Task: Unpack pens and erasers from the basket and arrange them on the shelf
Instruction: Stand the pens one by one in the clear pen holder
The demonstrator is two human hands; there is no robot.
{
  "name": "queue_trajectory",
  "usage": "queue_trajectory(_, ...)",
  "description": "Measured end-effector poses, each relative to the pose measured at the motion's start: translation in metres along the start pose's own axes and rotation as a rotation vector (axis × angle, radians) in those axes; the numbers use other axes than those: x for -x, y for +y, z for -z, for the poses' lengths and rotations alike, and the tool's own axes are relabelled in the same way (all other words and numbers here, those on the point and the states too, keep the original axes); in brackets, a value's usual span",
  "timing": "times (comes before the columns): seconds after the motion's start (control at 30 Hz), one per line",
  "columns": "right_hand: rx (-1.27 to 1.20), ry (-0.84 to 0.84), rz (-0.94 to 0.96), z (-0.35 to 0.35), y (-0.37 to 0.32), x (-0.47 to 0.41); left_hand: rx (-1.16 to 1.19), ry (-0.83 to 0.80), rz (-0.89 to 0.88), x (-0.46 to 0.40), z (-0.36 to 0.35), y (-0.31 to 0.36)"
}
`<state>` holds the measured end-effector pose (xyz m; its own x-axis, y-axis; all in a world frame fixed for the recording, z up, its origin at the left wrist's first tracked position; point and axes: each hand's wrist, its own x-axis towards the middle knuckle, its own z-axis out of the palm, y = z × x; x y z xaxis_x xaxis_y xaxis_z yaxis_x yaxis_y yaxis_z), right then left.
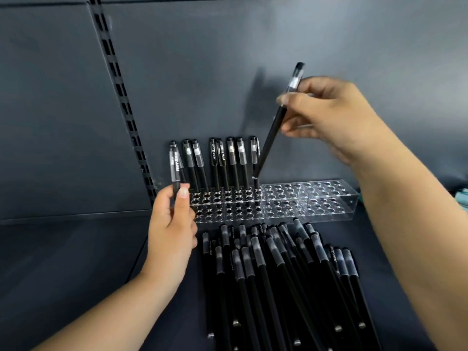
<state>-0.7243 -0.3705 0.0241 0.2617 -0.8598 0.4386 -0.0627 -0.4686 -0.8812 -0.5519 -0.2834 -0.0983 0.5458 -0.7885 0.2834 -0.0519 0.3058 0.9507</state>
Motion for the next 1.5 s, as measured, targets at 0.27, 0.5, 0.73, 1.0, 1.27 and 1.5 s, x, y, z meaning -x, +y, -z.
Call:
queue_trajectory(0.27, 0.332, 0.106, 0.058, 0.005, 0.032, -0.016, -0.016, -0.087, -0.053, 0.004, -0.004, -0.007)
queue_trajectory(0.5, 0.391, 0.077, 0.000, -0.002, 0.052, -0.020, -0.097, -0.204, -0.112, 0.004, -0.002, -0.010)
queue_trajectory(0.73, 0.322, 0.045, -0.033, 0.001, 0.051, -0.021, -0.123, -0.231, -0.135, 0.006, -0.002, -0.011)
queue_trajectory(1.0, 0.445, 0.001, 0.018, 0.002, 0.052, -0.023, -0.077, -0.188, -0.129, 0.003, -0.002, -0.013)
queue_trajectory(1.27, 0.526, -0.065, 0.041, 0.007, 0.051, -0.022, -0.038, -0.162, -0.098, -0.001, 0.001, -0.014)
queue_trajectory(1.5, 0.629, -0.175, -0.027, -0.007, 0.064, -0.020, -0.047, -0.150, -0.052, -0.002, 0.001, -0.014)
